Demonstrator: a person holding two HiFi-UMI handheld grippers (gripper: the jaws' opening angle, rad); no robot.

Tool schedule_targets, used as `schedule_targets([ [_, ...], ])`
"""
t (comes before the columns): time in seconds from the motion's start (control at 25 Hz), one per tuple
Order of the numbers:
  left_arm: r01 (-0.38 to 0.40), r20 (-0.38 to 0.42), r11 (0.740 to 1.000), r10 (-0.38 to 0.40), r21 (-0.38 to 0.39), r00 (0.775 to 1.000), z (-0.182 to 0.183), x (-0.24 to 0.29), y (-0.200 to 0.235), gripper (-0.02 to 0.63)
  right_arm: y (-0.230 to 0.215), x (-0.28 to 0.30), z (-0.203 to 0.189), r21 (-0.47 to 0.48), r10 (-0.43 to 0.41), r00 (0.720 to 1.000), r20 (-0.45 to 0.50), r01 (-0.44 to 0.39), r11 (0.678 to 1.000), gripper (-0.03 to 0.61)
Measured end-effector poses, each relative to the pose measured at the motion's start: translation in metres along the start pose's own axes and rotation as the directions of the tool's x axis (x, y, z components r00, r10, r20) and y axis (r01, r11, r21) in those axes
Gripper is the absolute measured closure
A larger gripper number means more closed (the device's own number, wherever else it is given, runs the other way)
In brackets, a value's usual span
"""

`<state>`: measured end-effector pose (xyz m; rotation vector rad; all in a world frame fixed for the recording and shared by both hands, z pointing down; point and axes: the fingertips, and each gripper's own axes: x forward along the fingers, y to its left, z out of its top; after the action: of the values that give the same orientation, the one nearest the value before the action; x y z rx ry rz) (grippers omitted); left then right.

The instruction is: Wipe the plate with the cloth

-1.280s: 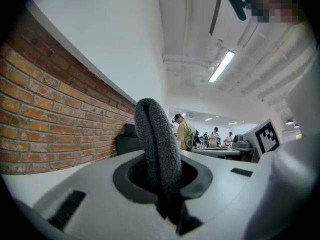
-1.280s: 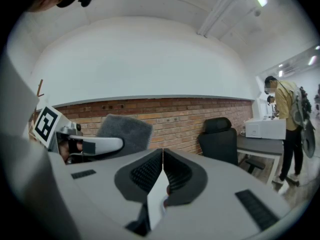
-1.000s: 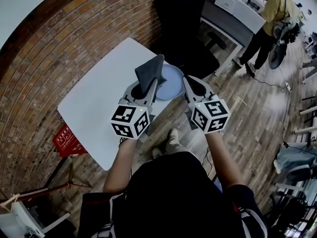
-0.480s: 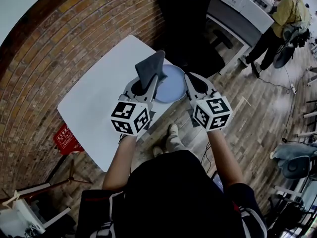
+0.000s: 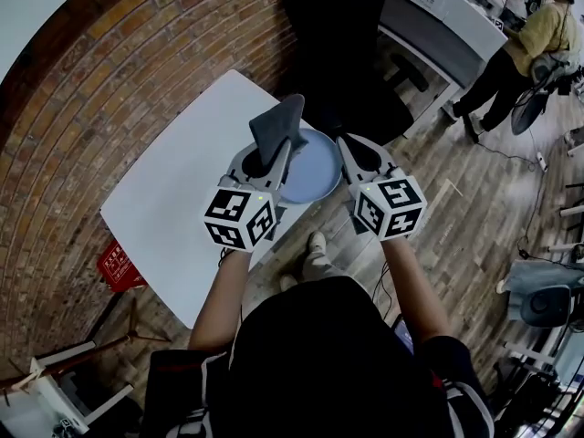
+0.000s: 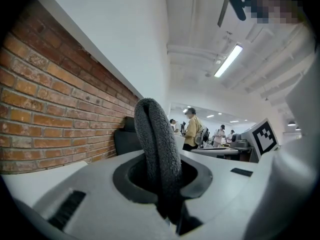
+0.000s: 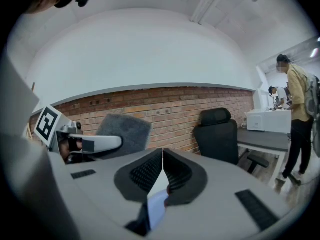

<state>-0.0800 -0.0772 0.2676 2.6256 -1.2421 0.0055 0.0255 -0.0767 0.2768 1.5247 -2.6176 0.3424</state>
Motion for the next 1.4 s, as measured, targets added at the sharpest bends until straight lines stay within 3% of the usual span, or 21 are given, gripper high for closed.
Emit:
schedule_targets([
  [0.8,-0.032,-0.088,0.999,0.029,-0.034,0.996,-0.039,0.056,0.025,0.552,-0.054,0.048,-0.026,0.041,0.014,0.996,-0.088,-0.01,0.999,0.548],
  [1.4,-0.085,-0.182,0.994,0.071,-0.068,0.981,-0.085,0.074,0.051,0.552,-0.077,0.079,-0.071,0.062,0.029,0.977,-0.211,-0.016,0.998,0.548],
])
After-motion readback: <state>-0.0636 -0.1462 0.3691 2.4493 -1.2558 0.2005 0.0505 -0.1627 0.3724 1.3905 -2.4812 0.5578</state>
